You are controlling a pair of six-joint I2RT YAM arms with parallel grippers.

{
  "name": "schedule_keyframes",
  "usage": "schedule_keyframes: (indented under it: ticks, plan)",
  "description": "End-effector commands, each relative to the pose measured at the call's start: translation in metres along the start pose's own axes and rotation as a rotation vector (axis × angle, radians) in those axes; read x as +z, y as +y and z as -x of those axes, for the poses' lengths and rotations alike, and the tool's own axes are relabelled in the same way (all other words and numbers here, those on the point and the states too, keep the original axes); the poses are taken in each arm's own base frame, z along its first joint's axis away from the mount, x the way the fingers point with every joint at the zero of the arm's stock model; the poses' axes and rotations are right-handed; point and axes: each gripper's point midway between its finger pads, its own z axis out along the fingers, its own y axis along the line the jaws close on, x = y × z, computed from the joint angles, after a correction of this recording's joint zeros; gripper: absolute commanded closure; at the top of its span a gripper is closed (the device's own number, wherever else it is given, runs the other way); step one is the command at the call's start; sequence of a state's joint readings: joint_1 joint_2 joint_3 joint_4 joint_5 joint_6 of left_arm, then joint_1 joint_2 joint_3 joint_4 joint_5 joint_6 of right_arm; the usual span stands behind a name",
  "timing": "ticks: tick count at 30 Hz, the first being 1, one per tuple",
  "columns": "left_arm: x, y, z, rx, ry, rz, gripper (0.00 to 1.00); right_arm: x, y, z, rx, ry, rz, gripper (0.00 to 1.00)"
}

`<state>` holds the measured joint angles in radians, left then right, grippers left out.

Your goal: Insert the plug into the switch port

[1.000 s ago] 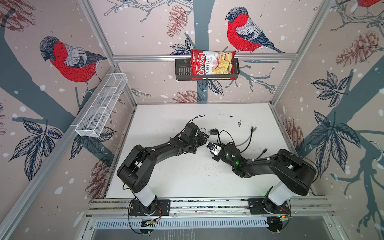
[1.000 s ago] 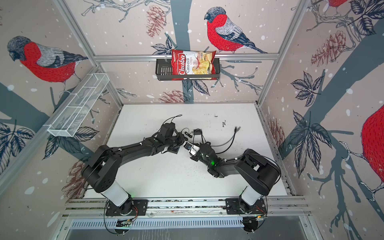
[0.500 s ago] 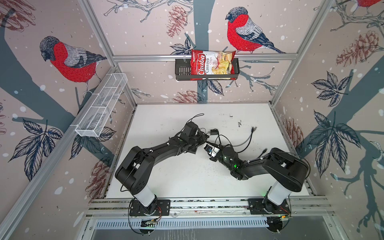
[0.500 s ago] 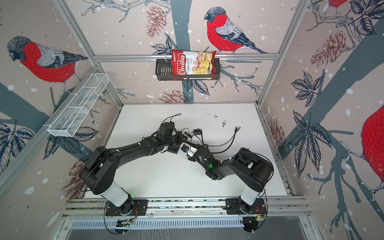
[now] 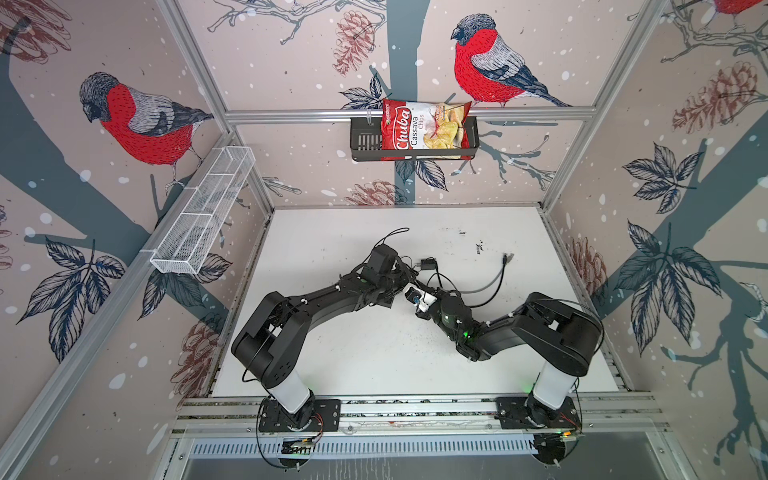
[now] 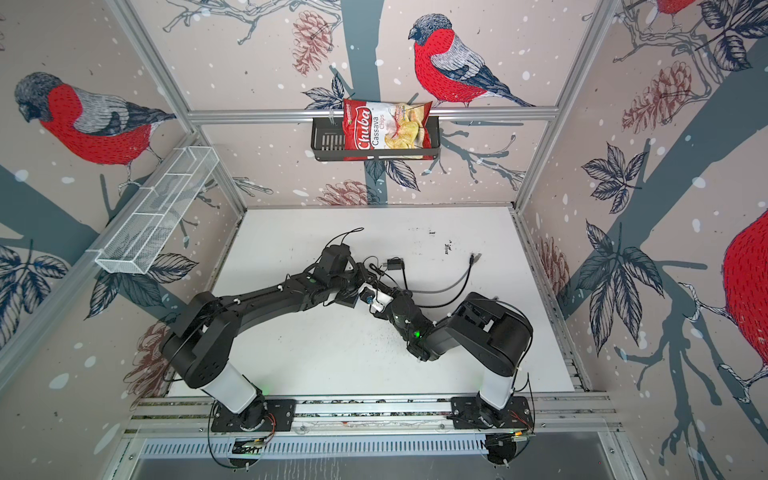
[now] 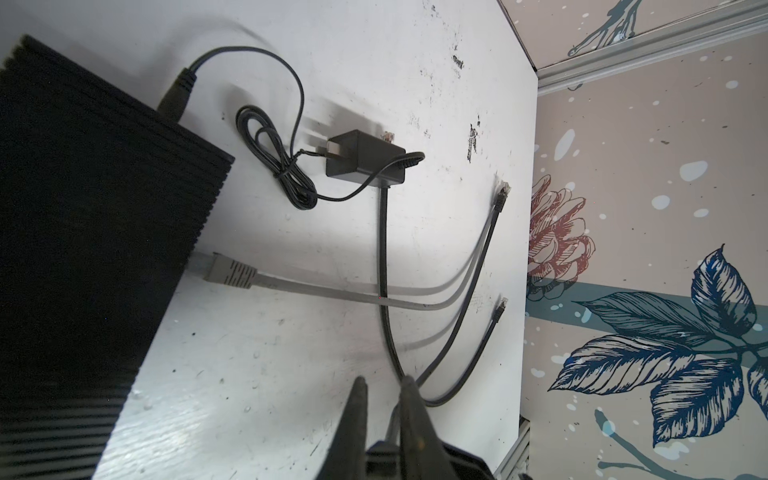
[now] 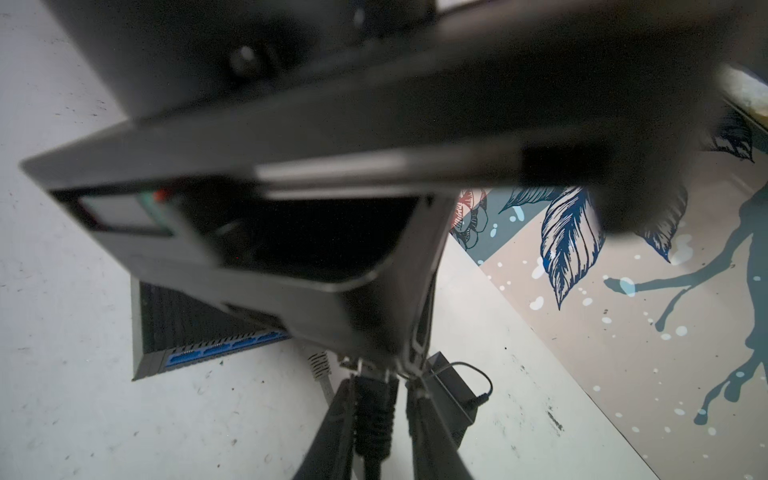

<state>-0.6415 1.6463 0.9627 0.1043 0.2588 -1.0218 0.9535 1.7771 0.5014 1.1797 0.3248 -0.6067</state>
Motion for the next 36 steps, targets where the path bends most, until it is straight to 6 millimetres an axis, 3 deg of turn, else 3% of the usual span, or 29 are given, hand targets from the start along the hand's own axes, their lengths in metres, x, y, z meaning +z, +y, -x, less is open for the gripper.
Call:
schedule_keyframes:
  ticks: [1, 9, 18, 22, 26, 28, 31, 33, 36]
  plan:
    - [0.001, -0.003, -0.001, -0.01, 0.004, -0.012, 1.0, 0.001, -0.009, 0.01, 0.002, -0.031, -0.046, 0.76]
    - [0.0, -0.008, 0.001, -0.026, 0.0, -0.03, 1.0, 0.001, -0.004, 0.003, -0.042, 0.0, -0.09, 0.77]
    - [0.0, -0.009, 0.0, -0.041, 0.001, -0.04, 1.0, -0.001, -0.007, 0.006, -0.041, -0.013, -0.133, 0.89]
    - [0.001, -0.009, 0.0, -0.048, 0.001, -0.047, 1.0, -0.001, -0.006, 0.007, -0.042, -0.019, -0.128, 0.99]
    - [0.0, -0.011, 0.001, -0.044, -0.005, -0.056, 1.0, 0.0, -0.002, 0.006, -0.041, -0.015, -0.096, 1.0]
    - [-0.002, -0.012, 0.002, -0.036, -0.014, -0.06, 0.95, 0.001, 0.002, 0.005, -0.032, -0.01, -0.06, 1.0]
    - [-0.003, -0.011, 0.002, -0.027, -0.021, -0.059, 0.79, 0.003, 0.006, 0.002, 0.02, -0.004, 0.02, 1.0]
    - [-0.003, -0.01, 0.002, -0.026, -0.024, -0.06, 0.57, 0.002, 0.01, 0.0, 0.061, -0.004, 0.092, 1.0]
    - [-0.006, -0.012, 0.005, -0.013, -0.042, -0.068, 0.38, 0.002, 0.012, -0.003, 0.109, -0.002, 0.177, 1.0]
